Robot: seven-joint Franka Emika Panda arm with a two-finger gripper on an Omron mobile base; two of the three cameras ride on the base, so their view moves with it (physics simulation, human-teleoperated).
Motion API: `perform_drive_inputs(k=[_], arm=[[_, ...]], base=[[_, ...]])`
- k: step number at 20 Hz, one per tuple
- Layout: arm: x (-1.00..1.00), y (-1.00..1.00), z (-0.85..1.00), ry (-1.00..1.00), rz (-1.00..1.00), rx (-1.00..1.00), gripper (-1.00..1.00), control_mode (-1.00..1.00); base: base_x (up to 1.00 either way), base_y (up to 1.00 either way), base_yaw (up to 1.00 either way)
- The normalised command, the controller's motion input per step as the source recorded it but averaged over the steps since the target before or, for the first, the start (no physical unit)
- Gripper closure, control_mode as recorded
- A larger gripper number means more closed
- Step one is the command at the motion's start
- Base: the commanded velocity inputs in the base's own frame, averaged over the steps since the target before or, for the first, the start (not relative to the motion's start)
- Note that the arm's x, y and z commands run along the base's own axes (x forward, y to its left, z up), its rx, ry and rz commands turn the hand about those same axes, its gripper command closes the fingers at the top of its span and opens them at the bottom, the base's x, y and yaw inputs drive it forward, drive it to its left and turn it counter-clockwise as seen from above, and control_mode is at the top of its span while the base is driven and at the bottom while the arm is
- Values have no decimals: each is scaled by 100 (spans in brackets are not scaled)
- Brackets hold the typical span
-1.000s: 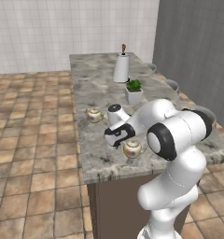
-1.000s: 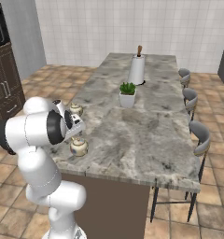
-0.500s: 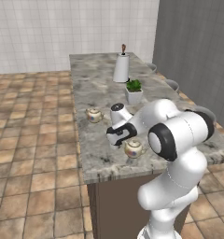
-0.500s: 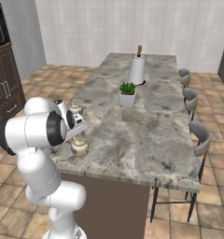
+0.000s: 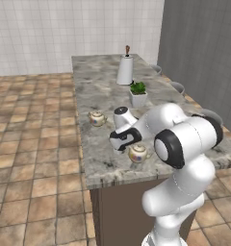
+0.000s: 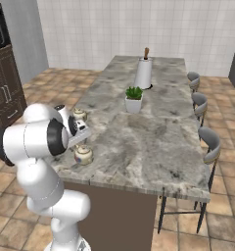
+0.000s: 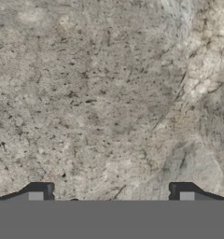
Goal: Pick the teapot and teapot and place them in the sink. Then turn on the water.
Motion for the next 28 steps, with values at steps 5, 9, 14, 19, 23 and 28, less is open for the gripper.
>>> perform_drive_inputs(k=[5, 9, 14, 19, 23, 28], arm=[[-14, 0, -3, 0, -2, 0, 100, -100], [-2, -1, -2, 1, -1, 0, 100, -100], [0, 0, 16, 0, 2, 0, 100, -100], [-6, 0, 43, 0, 12, -1, 100, -100], [-6, 13, 46, 2, 30, -11, 100, -100], [-14, 22, 40, 2, 51, -23, 100, -100]], base=[[0, 0, 0], [0, 0, 0], [0, 0, 0], [0, 0, 0], [0, 0, 0], [0, 0, 0]])
